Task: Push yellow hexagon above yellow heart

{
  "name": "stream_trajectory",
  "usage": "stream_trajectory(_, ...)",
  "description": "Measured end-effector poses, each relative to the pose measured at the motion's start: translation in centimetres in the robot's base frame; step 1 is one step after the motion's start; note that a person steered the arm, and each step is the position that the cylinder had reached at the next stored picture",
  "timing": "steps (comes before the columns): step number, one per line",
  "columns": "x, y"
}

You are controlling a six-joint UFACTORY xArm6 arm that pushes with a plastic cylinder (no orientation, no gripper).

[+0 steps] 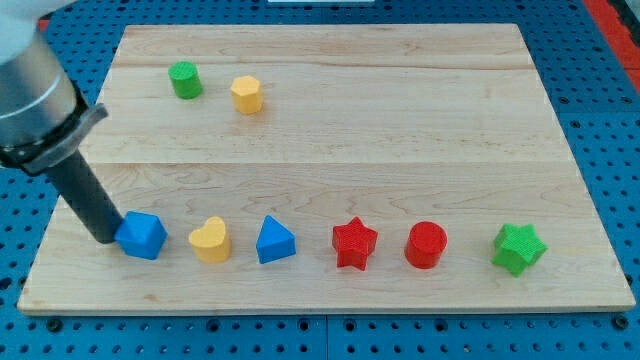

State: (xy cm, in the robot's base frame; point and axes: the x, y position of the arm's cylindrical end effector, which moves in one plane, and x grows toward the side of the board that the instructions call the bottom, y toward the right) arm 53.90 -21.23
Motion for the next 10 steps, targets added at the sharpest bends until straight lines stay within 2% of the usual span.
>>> stream_trajectory(1, -0.9, -2.7)
stream_trajectory(2, -5.8, -1.3)
stream_trajectory(3, -7.2, 1.9)
stream_trajectory(4, -10.7, 8.0)
stream_trajectory(5, -16.2, 14.6)
stream_trajectory(6, -21.4, 14.3)
stream_trajectory(7, -24.2, 12.7)
stream_trajectory(8, -23.9, 9.5)
stream_trajectory(10, -19.5, 9.8)
